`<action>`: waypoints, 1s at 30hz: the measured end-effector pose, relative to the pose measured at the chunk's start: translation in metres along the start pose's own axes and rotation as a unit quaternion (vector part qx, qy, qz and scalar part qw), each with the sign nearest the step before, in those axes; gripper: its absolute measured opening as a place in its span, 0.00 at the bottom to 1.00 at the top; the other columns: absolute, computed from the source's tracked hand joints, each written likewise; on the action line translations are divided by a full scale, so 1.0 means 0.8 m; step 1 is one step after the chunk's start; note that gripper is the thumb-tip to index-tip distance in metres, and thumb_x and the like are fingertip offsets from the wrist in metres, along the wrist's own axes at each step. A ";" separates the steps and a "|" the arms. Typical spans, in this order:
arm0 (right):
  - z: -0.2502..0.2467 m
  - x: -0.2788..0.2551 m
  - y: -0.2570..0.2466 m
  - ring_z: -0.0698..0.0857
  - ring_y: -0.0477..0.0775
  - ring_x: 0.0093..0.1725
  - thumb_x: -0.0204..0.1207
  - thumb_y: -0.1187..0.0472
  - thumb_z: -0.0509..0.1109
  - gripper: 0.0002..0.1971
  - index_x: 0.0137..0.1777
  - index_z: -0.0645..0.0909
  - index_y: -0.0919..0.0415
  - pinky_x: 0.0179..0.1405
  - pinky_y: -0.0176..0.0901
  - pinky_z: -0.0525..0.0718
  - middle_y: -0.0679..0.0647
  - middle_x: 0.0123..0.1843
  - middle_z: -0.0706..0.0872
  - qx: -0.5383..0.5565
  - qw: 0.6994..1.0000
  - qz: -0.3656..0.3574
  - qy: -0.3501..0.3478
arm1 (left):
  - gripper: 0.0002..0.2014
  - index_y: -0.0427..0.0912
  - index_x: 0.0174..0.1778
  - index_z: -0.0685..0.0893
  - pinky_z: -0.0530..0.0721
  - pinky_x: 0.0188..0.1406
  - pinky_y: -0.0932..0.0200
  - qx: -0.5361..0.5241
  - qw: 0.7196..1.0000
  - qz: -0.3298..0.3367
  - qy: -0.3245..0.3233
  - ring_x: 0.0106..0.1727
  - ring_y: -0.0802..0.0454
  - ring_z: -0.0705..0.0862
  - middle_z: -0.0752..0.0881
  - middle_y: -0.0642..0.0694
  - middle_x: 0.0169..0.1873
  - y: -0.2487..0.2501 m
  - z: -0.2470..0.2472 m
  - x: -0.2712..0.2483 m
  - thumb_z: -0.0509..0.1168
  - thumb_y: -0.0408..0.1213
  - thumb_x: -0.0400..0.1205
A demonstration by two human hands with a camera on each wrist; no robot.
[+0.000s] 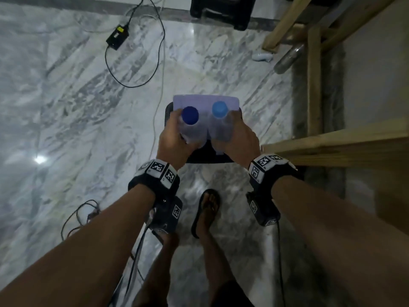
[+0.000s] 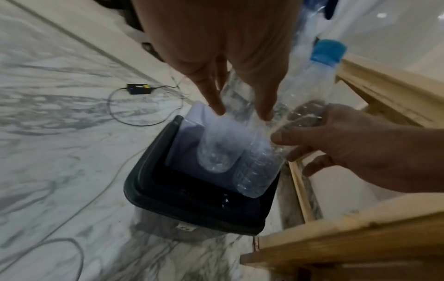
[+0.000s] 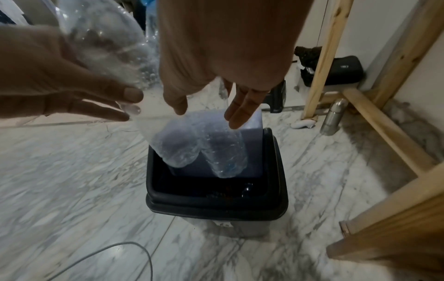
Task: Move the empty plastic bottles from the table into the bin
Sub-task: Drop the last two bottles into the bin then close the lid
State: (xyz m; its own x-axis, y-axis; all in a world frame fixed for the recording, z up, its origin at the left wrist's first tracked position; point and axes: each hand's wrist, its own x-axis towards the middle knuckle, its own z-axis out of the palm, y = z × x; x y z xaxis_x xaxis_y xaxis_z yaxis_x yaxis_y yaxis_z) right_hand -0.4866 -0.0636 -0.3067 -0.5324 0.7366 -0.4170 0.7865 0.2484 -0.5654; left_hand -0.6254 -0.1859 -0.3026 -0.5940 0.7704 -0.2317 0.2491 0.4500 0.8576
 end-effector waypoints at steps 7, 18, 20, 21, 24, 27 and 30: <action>0.043 0.001 0.029 0.87 0.64 0.55 0.70 0.50 0.76 0.38 0.77 0.61 0.49 0.47 0.57 0.87 0.55 0.64 0.84 0.052 0.999 -0.010 0.012 | 0.32 0.50 0.68 0.69 0.85 0.49 0.58 0.025 0.999 -0.036 -0.026 0.59 0.47 0.84 0.82 0.46 0.64 -0.046 0.027 -0.013 0.77 0.37 0.71; 0.082 0.006 0.057 0.81 0.57 0.68 0.68 0.61 0.79 0.37 0.76 0.67 0.51 0.59 0.55 0.86 0.54 0.71 0.78 0.123 0.992 -0.017 0.024 | 0.36 0.48 0.74 0.66 0.85 0.49 0.40 0.254 0.962 -0.018 -0.098 0.69 0.39 0.75 0.72 0.44 0.71 -0.090 0.038 0.000 0.73 0.31 0.71; 0.090 0.006 0.055 0.83 0.56 0.65 0.64 0.59 0.79 0.35 0.72 0.70 0.52 0.57 0.57 0.87 0.56 0.67 0.80 0.158 0.987 -0.007 0.030 | 0.36 0.45 0.73 0.67 0.84 0.50 0.41 0.290 0.952 0.007 -0.097 0.69 0.39 0.75 0.73 0.43 0.70 -0.087 0.036 0.006 0.74 0.32 0.69; 0.092 0.008 0.055 0.84 0.56 0.63 0.63 0.57 0.80 0.35 0.71 0.71 0.54 0.56 0.59 0.88 0.57 0.65 0.80 0.183 0.983 0.005 0.028 | 0.36 0.44 0.72 0.67 0.84 0.51 0.41 0.304 0.948 0.016 -0.095 0.69 0.39 0.75 0.74 0.43 0.70 -0.086 0.035 0.009 0.74 0.32 0.69; 0.095 0.010 0.060 0.85 0.56 0.59 0.66 0.60 0.82 0.30 0.66 0.75 0.64 0.57 0.55 0.88 0.57 0.60 0.81 0.226 0.973 0.030 0.027 | 0.35 0.43 0.71 0.68 0.83 0.50 0.44 0.326 0.939 0.033 -0.107 0.67 0.40 0.76 0.76 0.44 0.68 -0.085 0.041 0.011 0.72 0.32 0.68; 0.101 0.025 0.081 0.83 0.55 0.58 0.69 0.55 0.81 0.26 0.65 0.77 0.60 0.54 0.40 0.84 0.60 0.61 0.79 0.225 0.972 0.071 0.017 | 0.34 0.40 0.71 0.69 0.83 0.47 0.45 0.329 0.936 0.027 -0.122 0.66 0.39 0.77 0.78 0.42 0.66 -0.096 0.058 0.018 0.72 0.32 0.67; 0.101 0.024 0.084 0.84 0.46 0.50 0.72 0.52 0.78 0.24 0.66 0.78 0.57 0.42 0.19 0.78 0.54 0.55 0.85 0.250 0.964 0.088 0.032 | 0.34 0.38 0.69 0.70 0.83 0.43 0.45 0.332 0.936 0.024 -0.117 0.62 0.37 0.79 0.79 0.40 0.63 -0.095 0.057 0.018 0.71 0.31 0.66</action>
State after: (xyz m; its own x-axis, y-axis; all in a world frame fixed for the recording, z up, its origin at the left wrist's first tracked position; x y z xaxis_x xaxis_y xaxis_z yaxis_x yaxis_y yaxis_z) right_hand -0.4692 -0.0835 -0.4105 -0.3711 0.7813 -0.5018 0.6047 -0.2068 -0.7692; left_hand -0.6184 -0.1884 -0.3921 -0.4059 0.8398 -0.3606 0.7380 0.5339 0.4126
